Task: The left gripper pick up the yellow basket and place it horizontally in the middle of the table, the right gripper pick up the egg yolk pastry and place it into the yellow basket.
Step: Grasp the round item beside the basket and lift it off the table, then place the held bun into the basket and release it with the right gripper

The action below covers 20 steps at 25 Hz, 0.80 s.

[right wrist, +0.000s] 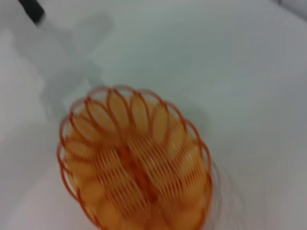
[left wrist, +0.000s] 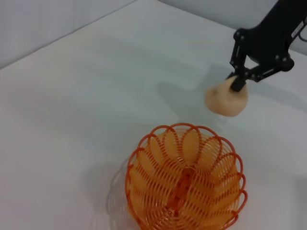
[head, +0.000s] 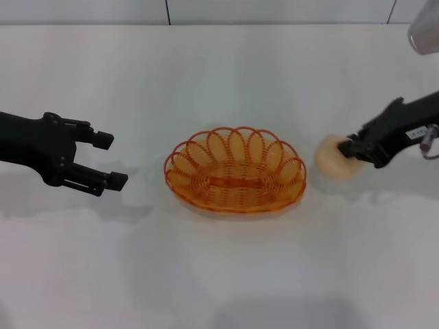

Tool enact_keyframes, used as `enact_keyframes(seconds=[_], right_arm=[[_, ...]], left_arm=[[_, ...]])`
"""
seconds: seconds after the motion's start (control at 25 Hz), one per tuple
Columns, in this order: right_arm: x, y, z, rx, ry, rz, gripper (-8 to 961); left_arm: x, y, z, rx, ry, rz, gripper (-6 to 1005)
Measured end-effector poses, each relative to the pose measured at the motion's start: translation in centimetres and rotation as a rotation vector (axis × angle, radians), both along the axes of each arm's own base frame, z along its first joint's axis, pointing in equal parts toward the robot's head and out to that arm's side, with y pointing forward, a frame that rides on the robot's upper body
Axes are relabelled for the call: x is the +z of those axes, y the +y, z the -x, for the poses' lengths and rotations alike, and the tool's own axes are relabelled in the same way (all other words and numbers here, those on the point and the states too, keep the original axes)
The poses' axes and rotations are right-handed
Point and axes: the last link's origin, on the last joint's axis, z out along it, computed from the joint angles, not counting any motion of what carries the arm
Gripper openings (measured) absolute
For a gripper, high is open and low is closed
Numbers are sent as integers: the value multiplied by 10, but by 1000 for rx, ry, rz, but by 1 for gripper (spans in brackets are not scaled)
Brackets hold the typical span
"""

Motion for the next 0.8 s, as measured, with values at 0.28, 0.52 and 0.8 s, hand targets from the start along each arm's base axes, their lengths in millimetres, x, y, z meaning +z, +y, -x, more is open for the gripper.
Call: enact_keyframes(seconds=[0.28, 0.52, 0.8], right_arm=[[-22, 1, 15, 101, 59, 23, 37], [-47, 2, 27, 200, 83, 35, 36], [-61, 2, 36, 241, 147, 66, 36]], left_arm=[[0, -1, 0, 0, 0, 5, 888], [-1, -1, 0, 0, -1, 6, 888], [-1, 0, 0, 2, -2, 2, 888]])
